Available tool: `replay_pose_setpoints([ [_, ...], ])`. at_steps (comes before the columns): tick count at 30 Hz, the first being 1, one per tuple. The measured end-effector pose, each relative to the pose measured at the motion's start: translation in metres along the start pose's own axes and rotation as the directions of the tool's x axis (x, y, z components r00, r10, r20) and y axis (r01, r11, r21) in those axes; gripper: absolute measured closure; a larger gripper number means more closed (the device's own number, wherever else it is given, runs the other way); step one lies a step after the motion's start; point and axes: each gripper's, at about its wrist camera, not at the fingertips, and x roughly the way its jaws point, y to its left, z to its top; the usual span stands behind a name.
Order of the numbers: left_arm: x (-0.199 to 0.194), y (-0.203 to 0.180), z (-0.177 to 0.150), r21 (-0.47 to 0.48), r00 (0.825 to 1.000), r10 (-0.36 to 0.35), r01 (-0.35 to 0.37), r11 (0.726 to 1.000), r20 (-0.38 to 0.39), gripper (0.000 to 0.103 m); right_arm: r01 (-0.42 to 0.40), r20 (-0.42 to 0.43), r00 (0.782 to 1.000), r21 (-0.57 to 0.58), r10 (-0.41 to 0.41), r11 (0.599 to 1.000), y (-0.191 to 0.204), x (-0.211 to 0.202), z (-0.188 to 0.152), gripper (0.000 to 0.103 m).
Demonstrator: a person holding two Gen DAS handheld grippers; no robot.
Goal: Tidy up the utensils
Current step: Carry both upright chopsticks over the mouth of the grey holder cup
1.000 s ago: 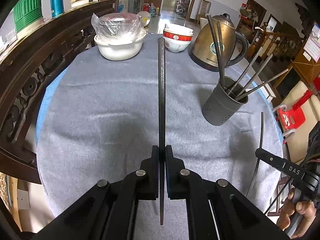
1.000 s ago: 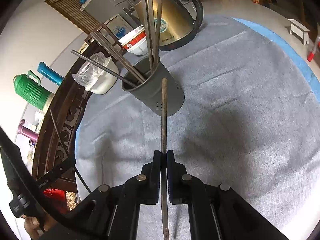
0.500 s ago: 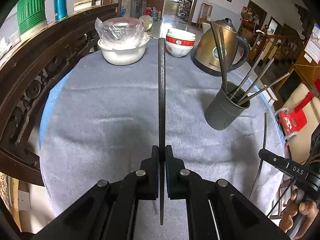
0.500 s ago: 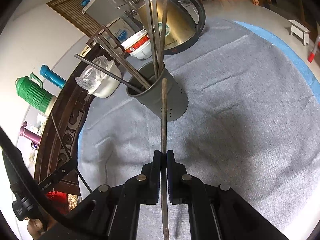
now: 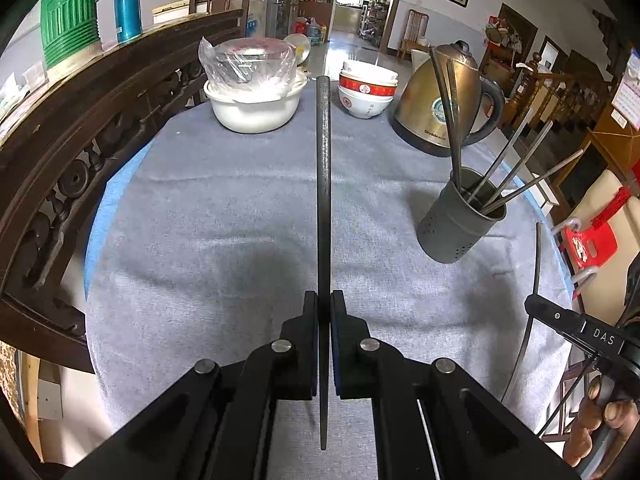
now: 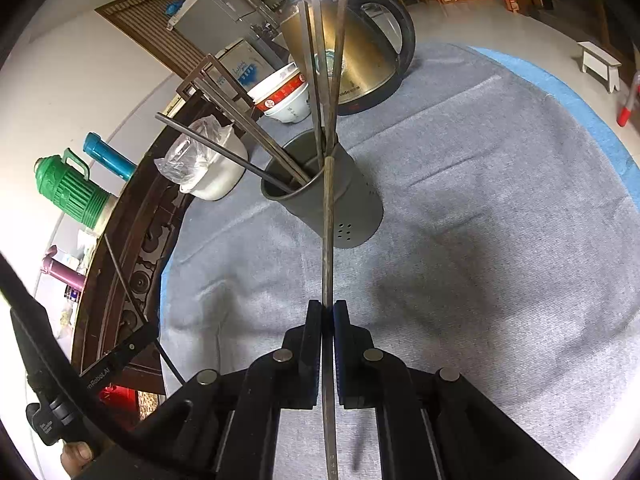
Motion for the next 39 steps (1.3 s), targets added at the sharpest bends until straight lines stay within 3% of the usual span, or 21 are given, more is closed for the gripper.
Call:
replay_pose_setpoints([
  [39, 0.001, 0.018, -0.001, -0.049, 1.000, 0.018, -0.017, 0.999, 0.024, 0.097, -0.031, 0.019, 0.999, 0.034, 0.030, 0.999, -0.002, 0.003, -0.001, 0.097],
])
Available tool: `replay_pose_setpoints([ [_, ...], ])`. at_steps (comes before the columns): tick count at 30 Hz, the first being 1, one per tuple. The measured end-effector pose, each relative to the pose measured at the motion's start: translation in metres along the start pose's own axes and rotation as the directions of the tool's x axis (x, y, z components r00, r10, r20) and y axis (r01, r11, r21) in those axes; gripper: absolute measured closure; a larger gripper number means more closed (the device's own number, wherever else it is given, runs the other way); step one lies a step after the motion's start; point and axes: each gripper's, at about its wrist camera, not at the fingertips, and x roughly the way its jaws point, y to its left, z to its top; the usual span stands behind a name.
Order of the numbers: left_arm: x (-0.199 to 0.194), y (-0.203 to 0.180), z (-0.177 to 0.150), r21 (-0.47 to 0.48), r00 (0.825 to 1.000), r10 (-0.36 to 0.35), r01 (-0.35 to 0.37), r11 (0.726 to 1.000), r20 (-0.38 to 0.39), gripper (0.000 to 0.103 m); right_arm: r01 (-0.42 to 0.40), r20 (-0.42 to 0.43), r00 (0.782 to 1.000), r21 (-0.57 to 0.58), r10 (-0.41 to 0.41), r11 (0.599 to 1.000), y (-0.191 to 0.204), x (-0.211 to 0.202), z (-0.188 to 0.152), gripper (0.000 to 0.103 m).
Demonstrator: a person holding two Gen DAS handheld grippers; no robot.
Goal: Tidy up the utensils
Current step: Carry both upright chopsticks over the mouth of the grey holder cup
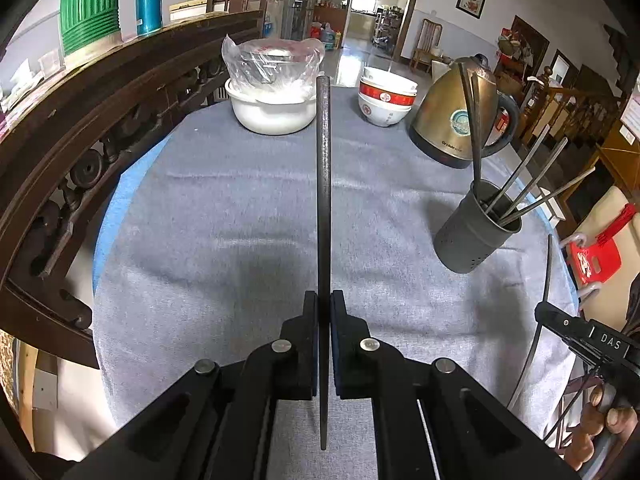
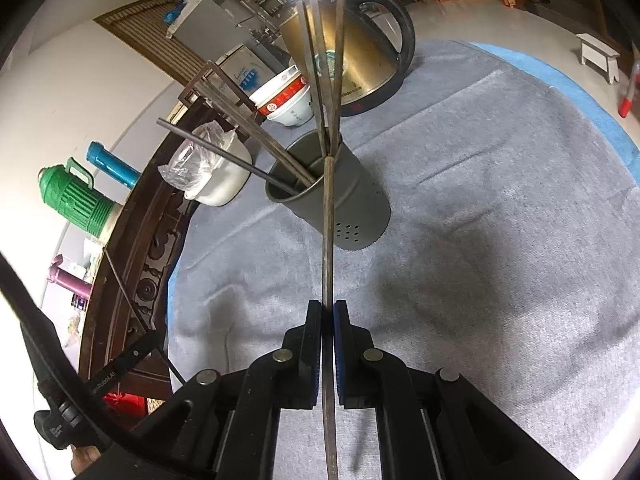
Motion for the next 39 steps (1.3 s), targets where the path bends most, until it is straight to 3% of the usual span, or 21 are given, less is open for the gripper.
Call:
replay_pose_setpoints([
  [39, 0.0071, 0.0057, 0.0038, -0.020, 1.000, -0.006, 0.006, 1.000, 0.005, 0.097, 0.003, 0.009, 1.000, 0.002, -0.003, 1.000, 0.0013, 0.0043, 0.0042, 0.097],
])
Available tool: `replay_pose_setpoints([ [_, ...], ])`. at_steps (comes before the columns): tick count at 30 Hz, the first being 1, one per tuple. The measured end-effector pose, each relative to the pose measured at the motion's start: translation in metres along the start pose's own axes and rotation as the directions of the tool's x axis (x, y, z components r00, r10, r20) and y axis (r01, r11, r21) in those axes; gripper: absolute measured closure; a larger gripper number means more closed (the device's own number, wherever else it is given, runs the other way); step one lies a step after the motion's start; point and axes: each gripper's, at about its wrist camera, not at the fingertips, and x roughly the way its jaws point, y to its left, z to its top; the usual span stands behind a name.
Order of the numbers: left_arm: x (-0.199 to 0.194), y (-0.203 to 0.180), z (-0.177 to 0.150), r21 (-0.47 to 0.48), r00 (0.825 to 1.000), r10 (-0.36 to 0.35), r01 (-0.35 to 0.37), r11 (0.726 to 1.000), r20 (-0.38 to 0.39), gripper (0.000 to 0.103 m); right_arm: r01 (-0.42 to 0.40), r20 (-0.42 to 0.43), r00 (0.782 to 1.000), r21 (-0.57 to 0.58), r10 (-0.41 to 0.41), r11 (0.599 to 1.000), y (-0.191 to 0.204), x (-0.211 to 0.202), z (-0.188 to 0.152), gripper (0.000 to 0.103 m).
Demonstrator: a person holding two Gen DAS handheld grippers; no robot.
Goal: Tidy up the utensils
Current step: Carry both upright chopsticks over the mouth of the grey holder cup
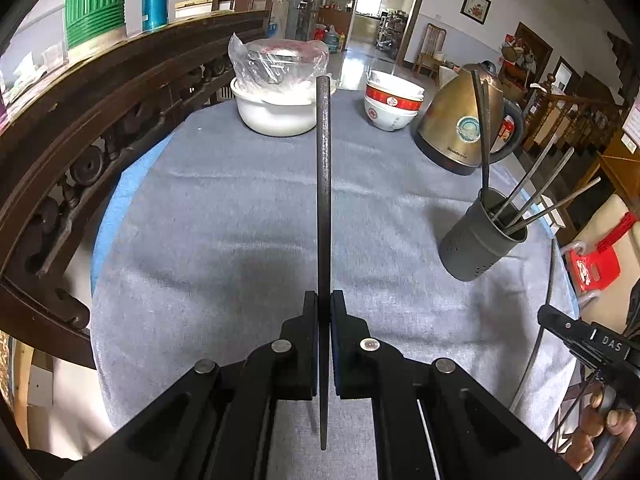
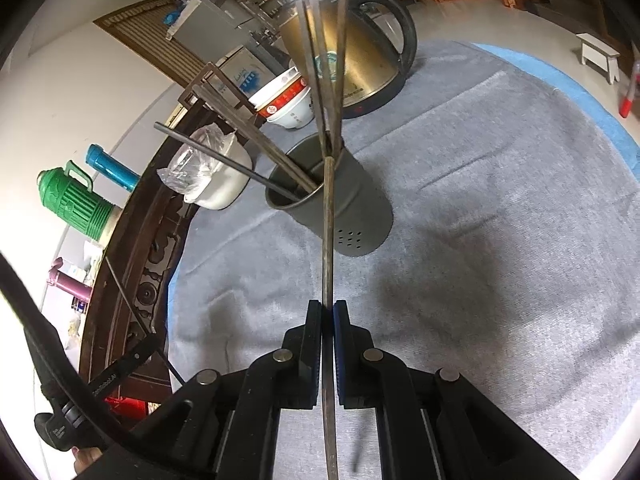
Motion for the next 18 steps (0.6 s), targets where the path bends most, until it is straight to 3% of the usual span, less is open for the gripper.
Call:
replay_pose_setpoints([
  [18, 0.001, -0.021, 0.004, 0.043, 1.000, 0.006, -0.007, 0.999, 0.007, 0.097, -0.021, 0.060, 0.998, 0.012, 0.021, 1.000, -0.006, -0.018, 0.010, 0.097],
])
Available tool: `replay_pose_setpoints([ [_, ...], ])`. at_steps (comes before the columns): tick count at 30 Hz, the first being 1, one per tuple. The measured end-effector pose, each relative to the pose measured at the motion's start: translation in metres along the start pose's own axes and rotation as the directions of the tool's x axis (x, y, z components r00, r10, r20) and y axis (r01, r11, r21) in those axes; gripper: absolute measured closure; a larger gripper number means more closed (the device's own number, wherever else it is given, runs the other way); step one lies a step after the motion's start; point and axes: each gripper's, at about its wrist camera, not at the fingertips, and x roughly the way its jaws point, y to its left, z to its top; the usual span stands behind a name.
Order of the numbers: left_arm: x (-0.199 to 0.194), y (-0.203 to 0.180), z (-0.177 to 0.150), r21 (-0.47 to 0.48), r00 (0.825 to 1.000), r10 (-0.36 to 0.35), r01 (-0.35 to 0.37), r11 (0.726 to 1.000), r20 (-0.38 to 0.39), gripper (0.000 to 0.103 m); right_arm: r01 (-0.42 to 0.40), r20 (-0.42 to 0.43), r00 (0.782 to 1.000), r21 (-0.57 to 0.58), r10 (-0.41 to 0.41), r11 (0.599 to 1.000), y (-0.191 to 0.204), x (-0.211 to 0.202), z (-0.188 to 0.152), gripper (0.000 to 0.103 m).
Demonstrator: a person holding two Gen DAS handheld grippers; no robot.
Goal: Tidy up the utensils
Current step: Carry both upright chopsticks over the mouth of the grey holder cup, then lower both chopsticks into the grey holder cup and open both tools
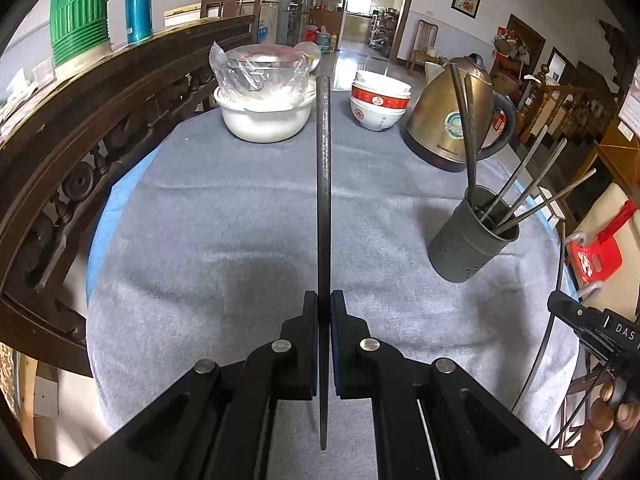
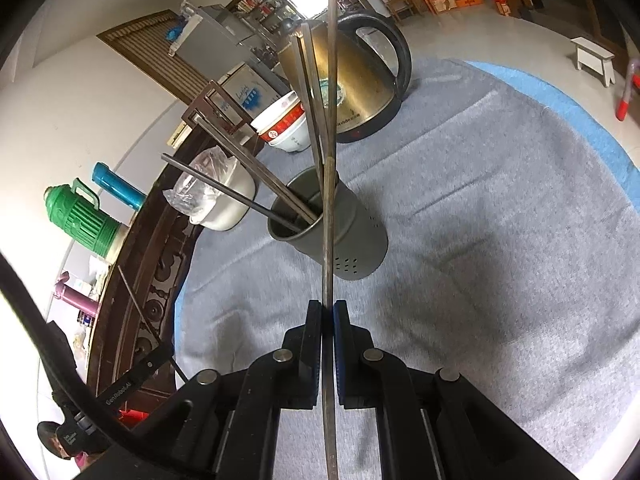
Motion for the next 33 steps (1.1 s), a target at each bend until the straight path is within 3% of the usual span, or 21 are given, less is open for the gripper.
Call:
replay_pose_setpoints([
  [8, 0.004, -0.005, 0.007, -0.005, 1.000, -0.016, 0.016, 1.000, -0.001, 0.097, 0.004, 0.030, 1.000, 0.014, -0.004, 1.000, -0.003, -0.004, 0.006, 0.097],
  [15, -0.001, -0.020, 0.028, -0.023, 0.995, -0.074, 0.076, 0.997, 0.064, 0.097, 0.011, 0.140, 0.990, 0.032, -0.015, 0.999, -0.001, -0.020, 0.024, 0.097],
  [20, -0.017, -0.037, 0.055, -0.046, 0.972, -0.137, 0.148, 0.988, 0.192, 0.097, 0.034, 0.301, 0.953, 0.025, -0.040, 0.999, 0.009, -0.042, 0.041, 0.097],
  [26, -0.027, -0.051, 0.084, -0.090, 0.913, -0.195, 0.242, 0.966, 0.357, 0.097, -0.017, 0.404, 0.913, 0.165, -0.052, 0.986, -0.020, -0.047, 0.064, 0.097],
  [33, -0.014, -0.075, 0.107, -0.127, 0.895, -0.199, 0.269, 0.955, 0.400, 0.097, -0.118, 0.512, 0.856, 0.333, -0.074, 0.935, -0.060, -0.042, 0.103, 0.097],
])
